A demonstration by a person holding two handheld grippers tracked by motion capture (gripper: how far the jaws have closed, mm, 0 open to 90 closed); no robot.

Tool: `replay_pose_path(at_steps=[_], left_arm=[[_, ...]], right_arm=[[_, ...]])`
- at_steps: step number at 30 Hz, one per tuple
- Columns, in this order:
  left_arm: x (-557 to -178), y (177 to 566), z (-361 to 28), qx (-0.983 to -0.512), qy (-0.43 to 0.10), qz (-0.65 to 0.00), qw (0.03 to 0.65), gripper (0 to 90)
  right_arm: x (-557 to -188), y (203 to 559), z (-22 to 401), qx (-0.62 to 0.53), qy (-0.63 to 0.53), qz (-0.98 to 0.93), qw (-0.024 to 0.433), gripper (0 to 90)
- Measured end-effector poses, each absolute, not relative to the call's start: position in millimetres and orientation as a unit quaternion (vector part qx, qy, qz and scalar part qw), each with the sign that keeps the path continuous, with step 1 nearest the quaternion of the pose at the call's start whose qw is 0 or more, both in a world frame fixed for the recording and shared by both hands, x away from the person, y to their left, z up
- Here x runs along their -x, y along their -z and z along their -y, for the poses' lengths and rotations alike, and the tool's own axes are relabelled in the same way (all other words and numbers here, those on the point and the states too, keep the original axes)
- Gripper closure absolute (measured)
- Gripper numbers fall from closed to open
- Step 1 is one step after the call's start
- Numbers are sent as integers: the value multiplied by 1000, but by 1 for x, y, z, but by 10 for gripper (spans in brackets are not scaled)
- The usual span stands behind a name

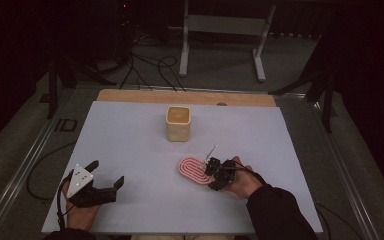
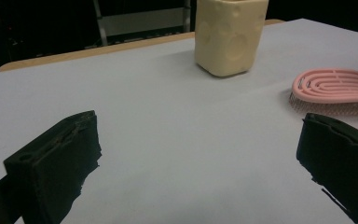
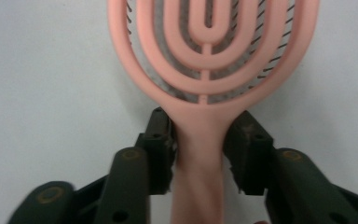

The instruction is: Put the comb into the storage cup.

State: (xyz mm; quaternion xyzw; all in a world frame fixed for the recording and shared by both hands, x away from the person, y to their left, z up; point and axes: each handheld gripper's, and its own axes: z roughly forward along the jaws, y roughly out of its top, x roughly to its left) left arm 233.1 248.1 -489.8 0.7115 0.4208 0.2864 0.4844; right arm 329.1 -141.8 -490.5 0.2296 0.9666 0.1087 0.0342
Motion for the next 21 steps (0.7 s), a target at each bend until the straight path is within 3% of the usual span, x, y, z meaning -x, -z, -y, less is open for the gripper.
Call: replay_pose_path(at_steps=[21], left_arm=[[-234,491,-248,-714,-284,-421,481,3]], right_arm=[[-326,491,154,-262,-152,-952,46,704]])
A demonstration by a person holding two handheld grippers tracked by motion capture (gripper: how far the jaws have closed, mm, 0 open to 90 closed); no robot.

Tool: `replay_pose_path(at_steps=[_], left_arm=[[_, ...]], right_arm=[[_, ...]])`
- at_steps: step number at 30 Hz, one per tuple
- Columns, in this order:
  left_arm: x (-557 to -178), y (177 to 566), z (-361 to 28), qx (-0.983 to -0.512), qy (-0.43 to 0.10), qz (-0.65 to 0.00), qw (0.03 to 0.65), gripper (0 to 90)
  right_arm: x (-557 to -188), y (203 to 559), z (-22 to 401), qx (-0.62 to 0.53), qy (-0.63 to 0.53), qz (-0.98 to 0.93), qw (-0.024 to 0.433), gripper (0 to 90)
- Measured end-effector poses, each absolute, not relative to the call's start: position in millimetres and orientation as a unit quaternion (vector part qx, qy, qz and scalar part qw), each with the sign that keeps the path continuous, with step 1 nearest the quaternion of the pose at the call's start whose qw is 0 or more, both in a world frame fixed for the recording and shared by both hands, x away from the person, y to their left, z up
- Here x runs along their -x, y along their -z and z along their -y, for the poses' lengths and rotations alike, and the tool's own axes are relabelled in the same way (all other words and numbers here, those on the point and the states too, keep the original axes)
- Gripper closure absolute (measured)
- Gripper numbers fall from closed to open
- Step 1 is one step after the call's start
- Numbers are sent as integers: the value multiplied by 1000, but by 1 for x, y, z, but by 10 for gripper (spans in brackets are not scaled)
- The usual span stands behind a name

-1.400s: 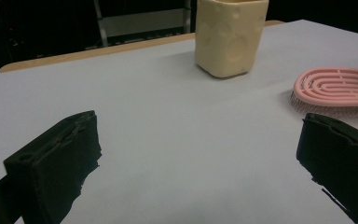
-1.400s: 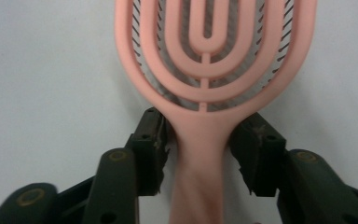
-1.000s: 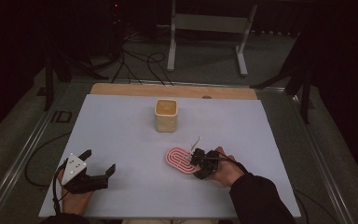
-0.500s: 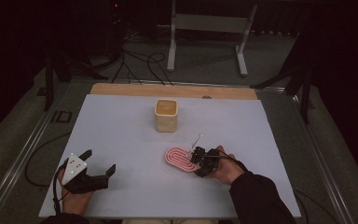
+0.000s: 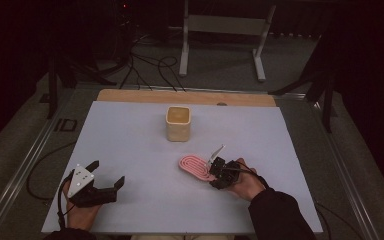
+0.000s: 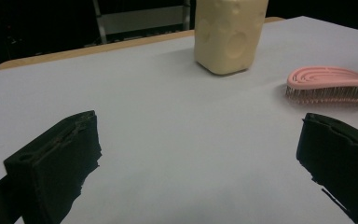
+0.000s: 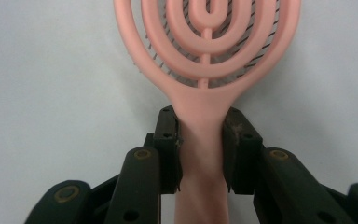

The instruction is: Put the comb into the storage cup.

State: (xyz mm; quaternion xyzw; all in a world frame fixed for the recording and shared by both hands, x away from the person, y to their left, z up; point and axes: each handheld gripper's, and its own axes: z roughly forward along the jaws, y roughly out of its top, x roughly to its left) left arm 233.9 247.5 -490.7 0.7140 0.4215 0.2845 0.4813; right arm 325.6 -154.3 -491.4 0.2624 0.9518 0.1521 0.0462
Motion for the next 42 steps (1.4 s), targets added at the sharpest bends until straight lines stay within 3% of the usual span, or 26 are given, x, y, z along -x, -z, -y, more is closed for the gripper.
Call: replay_pose_path(at_steps=[19,32,42], left_arm=[[-234,492,-246,-716,-283,-422,479,3],[-234,493,-243,-722,-279,-421,473,3],[-234,492,-230,-730,-265,-410,478,3]], right_arm=[[-311,476,160,-281,-258,-909,166,720],[-301,471,168,-303,-357,-861,197,793],[-294,464,170,-290,-411,-839,209,799]])
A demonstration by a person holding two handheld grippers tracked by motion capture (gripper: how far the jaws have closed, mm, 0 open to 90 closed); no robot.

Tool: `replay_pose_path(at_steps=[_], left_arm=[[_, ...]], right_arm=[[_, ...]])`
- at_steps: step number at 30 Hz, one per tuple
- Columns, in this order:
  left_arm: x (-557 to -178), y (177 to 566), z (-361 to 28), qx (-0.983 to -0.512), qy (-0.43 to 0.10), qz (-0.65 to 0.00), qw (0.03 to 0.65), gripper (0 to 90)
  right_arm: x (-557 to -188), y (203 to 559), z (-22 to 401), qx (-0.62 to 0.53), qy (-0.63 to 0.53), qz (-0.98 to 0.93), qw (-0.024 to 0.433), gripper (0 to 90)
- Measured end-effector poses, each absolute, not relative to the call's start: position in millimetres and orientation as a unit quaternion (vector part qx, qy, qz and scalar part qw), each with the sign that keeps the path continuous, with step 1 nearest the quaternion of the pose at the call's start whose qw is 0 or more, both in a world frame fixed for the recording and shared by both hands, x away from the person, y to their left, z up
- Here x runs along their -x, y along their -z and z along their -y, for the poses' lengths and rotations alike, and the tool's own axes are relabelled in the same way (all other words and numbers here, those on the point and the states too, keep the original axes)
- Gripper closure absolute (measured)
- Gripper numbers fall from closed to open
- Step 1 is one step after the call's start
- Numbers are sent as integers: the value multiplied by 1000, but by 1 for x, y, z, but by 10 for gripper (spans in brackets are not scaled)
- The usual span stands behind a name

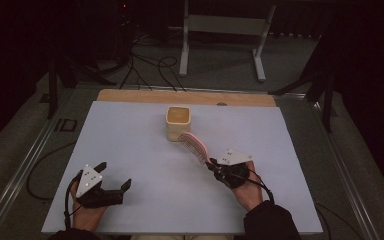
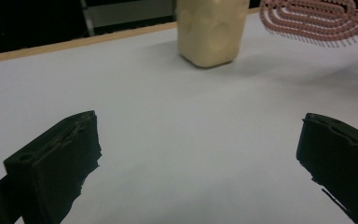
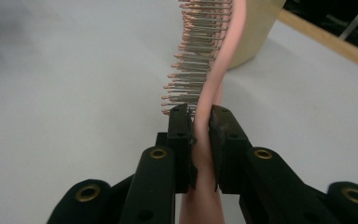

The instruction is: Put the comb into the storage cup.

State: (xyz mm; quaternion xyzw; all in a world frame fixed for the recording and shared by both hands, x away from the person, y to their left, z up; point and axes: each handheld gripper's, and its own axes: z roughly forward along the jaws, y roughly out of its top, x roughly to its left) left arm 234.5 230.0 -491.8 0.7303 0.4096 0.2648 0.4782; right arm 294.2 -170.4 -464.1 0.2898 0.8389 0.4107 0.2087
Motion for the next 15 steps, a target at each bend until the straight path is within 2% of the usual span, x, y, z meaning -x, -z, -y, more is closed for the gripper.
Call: replay_pose_path(at_steps=[15], left_arm=[[-253,478,-207,-737,-210,-387,513,3]], right_arm=[[-295,449,180,-290,-459,-814,205,799]])
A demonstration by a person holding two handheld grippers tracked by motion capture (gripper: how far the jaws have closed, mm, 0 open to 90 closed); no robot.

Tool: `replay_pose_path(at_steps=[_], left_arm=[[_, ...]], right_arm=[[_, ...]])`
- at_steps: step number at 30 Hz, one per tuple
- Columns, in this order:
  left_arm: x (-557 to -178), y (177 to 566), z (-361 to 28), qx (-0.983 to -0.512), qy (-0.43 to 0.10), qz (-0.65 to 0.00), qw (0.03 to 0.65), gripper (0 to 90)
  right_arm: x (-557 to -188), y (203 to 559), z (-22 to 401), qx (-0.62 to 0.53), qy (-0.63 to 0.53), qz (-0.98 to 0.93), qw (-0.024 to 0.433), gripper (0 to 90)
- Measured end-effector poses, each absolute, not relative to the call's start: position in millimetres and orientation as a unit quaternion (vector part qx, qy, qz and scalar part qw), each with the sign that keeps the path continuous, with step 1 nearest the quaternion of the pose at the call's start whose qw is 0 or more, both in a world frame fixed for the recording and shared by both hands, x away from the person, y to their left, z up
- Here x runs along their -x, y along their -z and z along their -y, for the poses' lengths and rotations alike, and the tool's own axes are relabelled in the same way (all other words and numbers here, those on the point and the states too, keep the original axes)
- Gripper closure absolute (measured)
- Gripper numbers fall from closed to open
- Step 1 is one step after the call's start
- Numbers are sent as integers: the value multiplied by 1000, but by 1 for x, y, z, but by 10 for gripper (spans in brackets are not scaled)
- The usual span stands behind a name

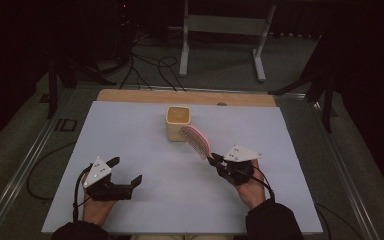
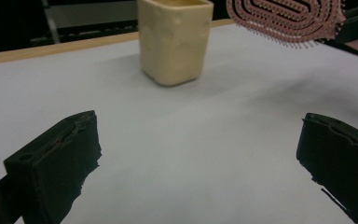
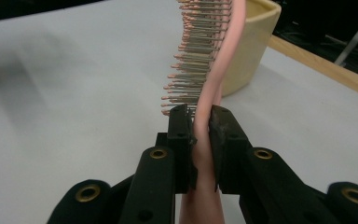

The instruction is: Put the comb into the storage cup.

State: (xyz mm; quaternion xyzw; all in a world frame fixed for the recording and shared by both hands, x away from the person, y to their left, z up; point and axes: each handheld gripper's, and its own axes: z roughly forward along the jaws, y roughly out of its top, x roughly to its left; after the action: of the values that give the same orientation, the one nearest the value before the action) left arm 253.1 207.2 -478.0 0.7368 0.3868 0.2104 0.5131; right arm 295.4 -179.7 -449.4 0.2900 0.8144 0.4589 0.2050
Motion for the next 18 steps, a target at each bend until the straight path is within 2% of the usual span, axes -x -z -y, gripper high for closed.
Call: replay_pose_path(at_steps=[18], left_arm=[[-297,454,-151,-759,-152,-328,541,3]], right_arm=[[-288,431,185,-278,-512,-789,194,799]])
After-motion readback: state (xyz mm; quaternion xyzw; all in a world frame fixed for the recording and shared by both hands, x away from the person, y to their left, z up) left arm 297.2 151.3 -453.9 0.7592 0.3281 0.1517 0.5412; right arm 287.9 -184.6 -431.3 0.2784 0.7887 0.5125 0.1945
